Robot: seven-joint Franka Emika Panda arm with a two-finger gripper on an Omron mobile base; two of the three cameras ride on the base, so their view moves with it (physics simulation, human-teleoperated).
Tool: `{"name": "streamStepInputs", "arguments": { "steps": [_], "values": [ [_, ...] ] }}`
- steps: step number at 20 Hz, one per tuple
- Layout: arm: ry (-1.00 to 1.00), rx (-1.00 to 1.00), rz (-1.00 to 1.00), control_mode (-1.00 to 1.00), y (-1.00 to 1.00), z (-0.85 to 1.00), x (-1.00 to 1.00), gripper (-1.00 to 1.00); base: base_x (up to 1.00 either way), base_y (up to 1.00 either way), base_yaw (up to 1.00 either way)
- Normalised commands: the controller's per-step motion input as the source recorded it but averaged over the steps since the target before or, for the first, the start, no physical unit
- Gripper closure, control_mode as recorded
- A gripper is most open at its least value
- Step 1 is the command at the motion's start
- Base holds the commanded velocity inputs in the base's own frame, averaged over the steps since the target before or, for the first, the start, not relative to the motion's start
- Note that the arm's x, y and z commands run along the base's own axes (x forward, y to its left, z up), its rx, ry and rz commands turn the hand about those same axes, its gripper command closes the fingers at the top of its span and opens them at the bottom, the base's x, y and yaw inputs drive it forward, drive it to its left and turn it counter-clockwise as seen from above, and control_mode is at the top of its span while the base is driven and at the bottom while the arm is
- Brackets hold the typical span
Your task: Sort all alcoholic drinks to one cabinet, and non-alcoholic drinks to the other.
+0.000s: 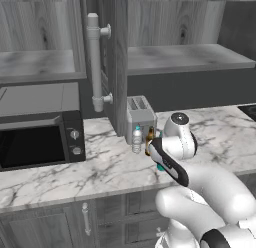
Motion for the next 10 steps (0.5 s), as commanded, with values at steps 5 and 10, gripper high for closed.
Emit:
{"name": "streamStepInputs", "arguments": {
  "steps": [5, 10],
  "values": [
    [-0.09, 0.0, 0.0, -1.0, 0.0, -0.43, 0.0, -1.0, 0.0, 0.0, 0.0],
    [-0.09, 0.0, 0.0, -1.0, 0.0, -0.39, 0.0, -1.0, 0.0, 0.0, 0.0]
  ]
}}
